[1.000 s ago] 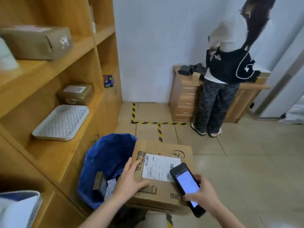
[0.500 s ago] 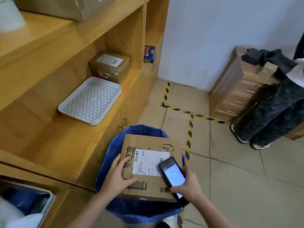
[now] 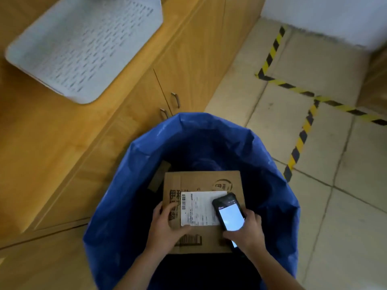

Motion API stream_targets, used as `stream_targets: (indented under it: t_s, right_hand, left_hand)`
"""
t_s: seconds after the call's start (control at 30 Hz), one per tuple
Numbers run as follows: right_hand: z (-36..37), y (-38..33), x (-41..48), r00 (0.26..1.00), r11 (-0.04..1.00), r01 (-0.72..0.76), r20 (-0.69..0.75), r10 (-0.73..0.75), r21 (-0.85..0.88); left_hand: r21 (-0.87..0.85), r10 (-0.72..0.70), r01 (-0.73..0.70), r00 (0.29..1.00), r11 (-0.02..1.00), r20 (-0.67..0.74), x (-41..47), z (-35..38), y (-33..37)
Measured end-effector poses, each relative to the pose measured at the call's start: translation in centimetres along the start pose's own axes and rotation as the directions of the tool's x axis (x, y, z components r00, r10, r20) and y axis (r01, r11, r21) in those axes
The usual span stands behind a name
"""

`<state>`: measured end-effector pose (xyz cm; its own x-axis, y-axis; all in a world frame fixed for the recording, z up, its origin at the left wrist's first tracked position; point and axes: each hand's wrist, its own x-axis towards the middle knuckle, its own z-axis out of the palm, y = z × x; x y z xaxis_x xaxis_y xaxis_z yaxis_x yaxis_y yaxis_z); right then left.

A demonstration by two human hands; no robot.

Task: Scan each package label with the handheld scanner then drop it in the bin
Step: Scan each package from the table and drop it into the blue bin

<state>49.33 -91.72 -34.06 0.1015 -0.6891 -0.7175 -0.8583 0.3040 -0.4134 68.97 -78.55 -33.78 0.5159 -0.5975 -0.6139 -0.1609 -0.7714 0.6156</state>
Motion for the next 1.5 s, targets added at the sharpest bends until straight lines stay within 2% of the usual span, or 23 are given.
stream_targets:
  t_s: [0.13, 0.4, 0.57, 0.67, 0.9, 1.17, 1.33, 1.5]
  right_hand:
    - [4.8, 3.3, 5.8, 0.999, 0.998, -0.044, 0.009, 0.044, 0.039]
    - [10.1, 7.8, 14.3, 0.993, 0.992, -0.122, 0.002, 0.122, 0.035]
    - [10.3, 8.3, 14.3, 0.995, 0.994, -0.099, 0.020, 0.100, -0.035]
    - [9.4, 7.7, 12.5, 0.996, 0.996, -0.087, 0.025, 0.087, -0.010]
    - [5.4, 4.9, 6.2, 1.000, 0.997, -0.029, -0.005, 0.029, 0.065]
    - [-1.0, 2.9, -8.4, 0.984, 0.965, 0.024, -0.176, 0.022, 0.260]
    - [-4.5, 4.4, -19.6, 0.956, 0.914, 0.037, -0.281, 0.085, 0.405]
    - [-8.6, 8.1, -31.0, 0.890, 0.886, 0.060, -0.427, 0.162, 0.460]
  left_hand:
    - [-0.017, -0.076, 0.076, 0.997, 0.997, -0.027, 4.3, 4.5, -4.2]
    - [-0.003, -0.165, 0.165, 0.986, 0.986, 0.036, 9.3, 9.9, -10.5]
    - [0.174, -0.148, 0.127, 0.983, 0.977, 0.114, 8.4, 10.9, -12.1]
    - [0.224, -0.151, 0.120, 0.980, 0.967, 0.130, 7.5, 10.3, -11.0]
    - [0.281, -0.114, 0.058, 0.975, 0.958, 0.189, 5.6, 6.1, -5.2]
    - [0.360, 0.108, -0.230, 0.938, 0.904, 0.330, -1.7, -0.9, 3.0]
    - [0.353, 0.220, -0.393, 0.870, 0.849, 0.442, -8.7, -3.9, 7.5]
    - [0.392, 0.299, -0.584, 0.756, 0.711, 0.583, -16.4, -3.1, 12.9]
